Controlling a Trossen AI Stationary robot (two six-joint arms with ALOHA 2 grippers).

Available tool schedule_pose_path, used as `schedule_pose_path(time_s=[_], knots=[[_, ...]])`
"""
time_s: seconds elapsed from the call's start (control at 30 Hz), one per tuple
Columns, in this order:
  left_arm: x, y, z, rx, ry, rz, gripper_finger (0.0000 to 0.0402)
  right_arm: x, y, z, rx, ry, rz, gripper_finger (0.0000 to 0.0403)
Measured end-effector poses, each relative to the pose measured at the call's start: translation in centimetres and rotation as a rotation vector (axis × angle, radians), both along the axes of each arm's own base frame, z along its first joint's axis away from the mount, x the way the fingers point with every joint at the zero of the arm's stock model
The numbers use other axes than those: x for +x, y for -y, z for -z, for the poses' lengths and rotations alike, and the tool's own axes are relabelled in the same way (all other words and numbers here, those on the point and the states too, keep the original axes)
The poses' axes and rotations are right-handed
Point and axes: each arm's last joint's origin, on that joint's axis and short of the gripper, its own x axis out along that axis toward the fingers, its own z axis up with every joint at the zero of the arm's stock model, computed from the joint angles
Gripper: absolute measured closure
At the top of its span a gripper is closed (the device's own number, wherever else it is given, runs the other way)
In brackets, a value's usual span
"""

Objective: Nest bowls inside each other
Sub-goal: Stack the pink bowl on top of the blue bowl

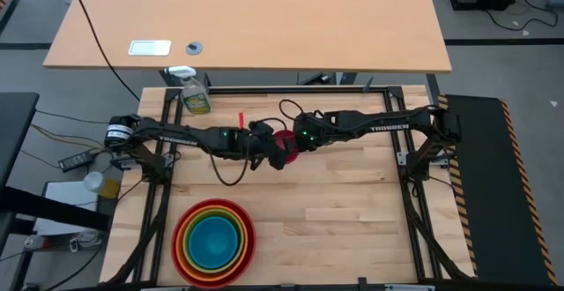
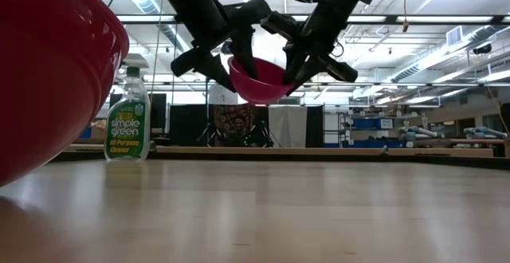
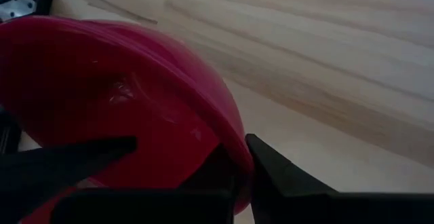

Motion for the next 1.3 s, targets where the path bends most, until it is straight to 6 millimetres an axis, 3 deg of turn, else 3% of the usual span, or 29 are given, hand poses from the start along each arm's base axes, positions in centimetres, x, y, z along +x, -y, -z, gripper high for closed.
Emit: schedule_pose_path(time_s=[0.27,0.4,0.73,0.9,1.07,1.3], knots=[[-0.1,0.0,0.1,0.012,-0.022,0.005,0.0313,0.0,0.0,0.0,0.012,-0.003,0.0,0.0371],[-0.2,-0.1,0.1,0.021,-0.033,0.007,0.0353,0.0,-0.1,0.0,0.013,0.004,-0.019,0.0348],[-0.2,0.1,0.2,-0.025,-0.04,0.043,0.0359,0.1,0.3,-0.1,0.031,0.018,-0.117,0.0204],[-0.9,0.2,0.1,-0.03,-0.097,0.091,0.0359,-0.5,0.1,-1.9,0.0,0.085,-0.162,0.0144],[-2.9,0.1,-1.6,0.0,-0.154,0.172,0.0358,-2.3,-0.5,-4.7,-0.034,0.154,-0.202,0.0119],[-7.2,1.5,-4.8,-0.173,-0.176,0.593,0.0358,-5.2,-1.9,-8.0,-0.115,0.2,-0.195,0.0124]])
